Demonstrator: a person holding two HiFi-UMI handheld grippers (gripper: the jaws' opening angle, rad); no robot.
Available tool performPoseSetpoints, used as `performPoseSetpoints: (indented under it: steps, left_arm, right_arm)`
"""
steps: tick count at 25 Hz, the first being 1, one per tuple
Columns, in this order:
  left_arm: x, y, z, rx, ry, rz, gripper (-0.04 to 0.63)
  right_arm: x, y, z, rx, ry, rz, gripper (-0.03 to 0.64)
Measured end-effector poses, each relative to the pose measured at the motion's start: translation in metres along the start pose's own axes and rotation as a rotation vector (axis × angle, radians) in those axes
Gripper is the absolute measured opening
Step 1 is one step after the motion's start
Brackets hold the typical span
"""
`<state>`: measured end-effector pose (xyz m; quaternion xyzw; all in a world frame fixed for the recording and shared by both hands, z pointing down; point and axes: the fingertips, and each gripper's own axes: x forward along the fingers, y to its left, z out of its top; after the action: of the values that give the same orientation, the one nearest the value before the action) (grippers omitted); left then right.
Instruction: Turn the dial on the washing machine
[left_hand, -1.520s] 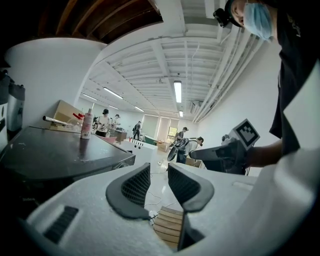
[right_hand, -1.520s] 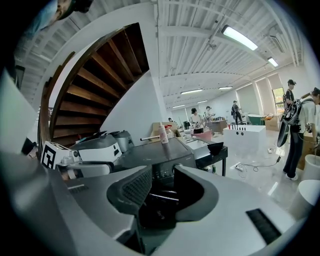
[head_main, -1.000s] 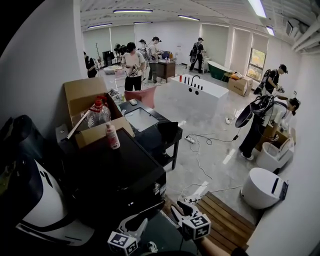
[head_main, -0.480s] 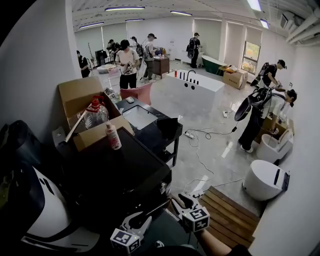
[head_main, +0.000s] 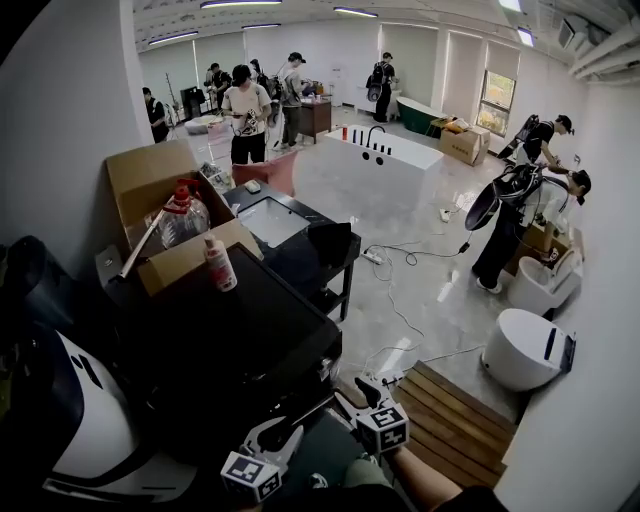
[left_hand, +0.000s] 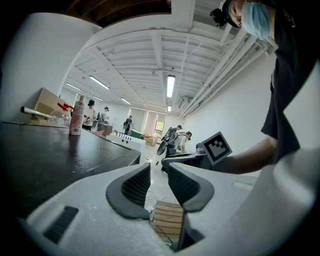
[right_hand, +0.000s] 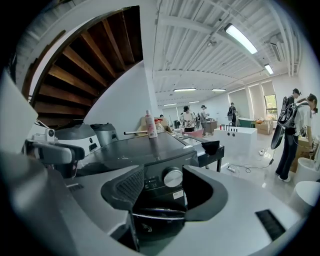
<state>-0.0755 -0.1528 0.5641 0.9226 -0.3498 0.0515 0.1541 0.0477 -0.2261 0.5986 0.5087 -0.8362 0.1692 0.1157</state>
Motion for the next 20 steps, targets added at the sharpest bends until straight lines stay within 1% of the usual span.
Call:
performPoseSetpoints:
  steps: [3,10,16,20]
  left_arm:
    - [0.004,-0.002,-0.001,-0.006,-0.003,0.002,0.104]
    - [0.01,0.006,-0.008,-0.028,0.009,0.041,0.104]
    - [0.008,0.017,-0.017,-0.05,0.026,0.079,0.104]
    - [0.007,0.02,-0.022,-0.066,0.04,0.097,0.104]
  right_arm:
    - [0.014,-0.007,-0.005,-0.047,0.029,0.009,0.253]
    - [0.058,-0.012,-0.022,-0.193,0.122,0.076,0.298]
    - [0.092,-0.009,-0.032,-0.258,0.161,0.13,0.322]
    - [0.107,-0.011,-0.035,-0.296,0.183,0.14,0.331]
